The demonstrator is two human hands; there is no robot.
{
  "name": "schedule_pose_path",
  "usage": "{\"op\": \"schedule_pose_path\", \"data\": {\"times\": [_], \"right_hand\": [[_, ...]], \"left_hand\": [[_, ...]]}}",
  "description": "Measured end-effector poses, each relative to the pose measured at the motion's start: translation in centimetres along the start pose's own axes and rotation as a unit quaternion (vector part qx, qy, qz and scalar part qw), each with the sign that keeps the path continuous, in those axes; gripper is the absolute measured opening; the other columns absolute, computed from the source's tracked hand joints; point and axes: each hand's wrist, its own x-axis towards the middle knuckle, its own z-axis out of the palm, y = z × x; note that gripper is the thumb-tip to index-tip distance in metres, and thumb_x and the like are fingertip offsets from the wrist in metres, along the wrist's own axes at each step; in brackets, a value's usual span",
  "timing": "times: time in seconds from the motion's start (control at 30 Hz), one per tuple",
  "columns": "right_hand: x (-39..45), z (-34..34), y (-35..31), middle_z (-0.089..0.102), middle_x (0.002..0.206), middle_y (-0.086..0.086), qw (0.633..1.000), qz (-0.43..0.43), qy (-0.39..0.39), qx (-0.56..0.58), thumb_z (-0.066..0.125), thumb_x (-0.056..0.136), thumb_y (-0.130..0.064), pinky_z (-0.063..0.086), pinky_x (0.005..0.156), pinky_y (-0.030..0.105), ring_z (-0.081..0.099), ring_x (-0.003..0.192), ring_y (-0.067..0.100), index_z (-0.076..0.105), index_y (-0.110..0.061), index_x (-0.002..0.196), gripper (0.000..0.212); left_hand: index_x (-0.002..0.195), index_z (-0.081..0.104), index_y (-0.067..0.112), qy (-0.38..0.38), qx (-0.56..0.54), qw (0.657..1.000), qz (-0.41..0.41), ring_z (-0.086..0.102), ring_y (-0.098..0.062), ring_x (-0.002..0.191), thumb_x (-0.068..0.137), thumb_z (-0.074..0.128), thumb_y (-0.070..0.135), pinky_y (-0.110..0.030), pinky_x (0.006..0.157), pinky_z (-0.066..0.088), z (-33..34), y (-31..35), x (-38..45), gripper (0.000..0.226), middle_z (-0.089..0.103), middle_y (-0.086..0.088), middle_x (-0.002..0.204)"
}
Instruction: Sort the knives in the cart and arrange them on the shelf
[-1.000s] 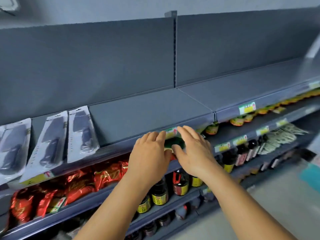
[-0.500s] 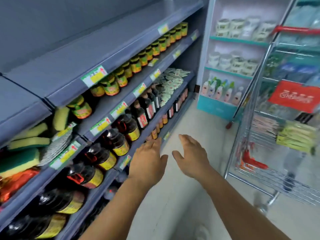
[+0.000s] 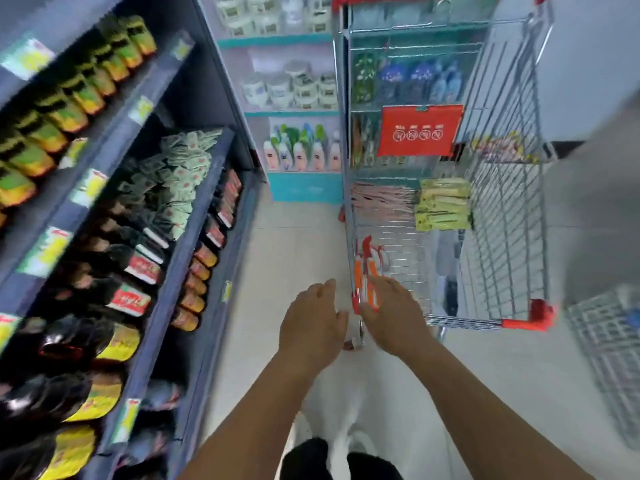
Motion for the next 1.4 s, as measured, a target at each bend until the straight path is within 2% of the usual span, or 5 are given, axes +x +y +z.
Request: {"op": "schedule_pose_path", "data": {"times": [0.47,0.93,1.1,1.2,1.4], "right_hand": [[9.8,-2.2,8.7,0.038,0.150,0.004,0.975,0.194,0.039,0.098,0.050,0.094,-0.029,0.033,0.111,0.039,0.039,0.135,0.024,0.034,-0.016,0.145,0.055],[20.8,0.2,20.5,0.041,0.140,0.012,0.948,0.292,-0.098,0.083,0.053,0.093,-0.025,0.045,0.094,0.039,0.046,0.123,0.031,0.031,-0.011,0.142,0.055],[24.0,2.0,25.0,0.048,0.127,0.016,0.949,0.286,-0.102,0.087,0.056,0.089,-0.023,0.052,0.085,0.039,0.056,0.107,0.034,0.043,-0.011,0.129,0.044],[25.0,2.8,26.9,0.035,0.138,0.014,0.951,0.289,-0.099,0.044,0.054,0.092,-0.023,0.040,0.091,0.033,0.044,0.120,0.033,0.047,-0.016,0.130,0.040],[25.3,4.8,28.3,0.025,0.138,0.016,0.949,0.300,-0.097,-0.015,0.045,0.096,-0.025,0.042,0.086,0.040,0.035,0.120,0.039,0.038,-0.021,0.132,0.036]], "left_hand": [[0.136,0.038,0.017,-0.164,0.005,0.985,0.059,0.049,-0.024,0.119,0.096,0.045,0.035,-0.037,0.094,0.045,6.1,5.0,15.9,0.045,0.048,-0.003,0.134],[0.144,0.013,0.044,-0.210,-0.098,0.966,-0.112,0.051,-0.035,0.123,0.082,0.062,0.038,-0.051,0.089,0.052,17.9,4.3,26.1,0.079,0.035,-0.008,0.146],[0.150,0.022,0.017,-0.173,-0.067,0.968,-0.168,0.036,-0.033,0.134,0.092,0.055,0.024,-0.034,0.103,0.043,22.1,3.5,28.3,0.067,0.026,-0.011,0.153],[0.149,0.024,0.013,-0.150,-0.033,0.969,-0.194,0.041,-0.033,0.130,0.101,0.042,0.020,0.002,0.064,0.040,24.7,3.3,29.1,0.052,0.034,-0.013,0.149],[0.142,0.032,0.027,-0.116,0.045,0.965,-0.231,0.038,-0.030,0.123,0.096,0.046,0.031,-0.037,0.099,0.041,26.4,2.9,30.0,0.048,0.035,-0.015,0.135]]}}
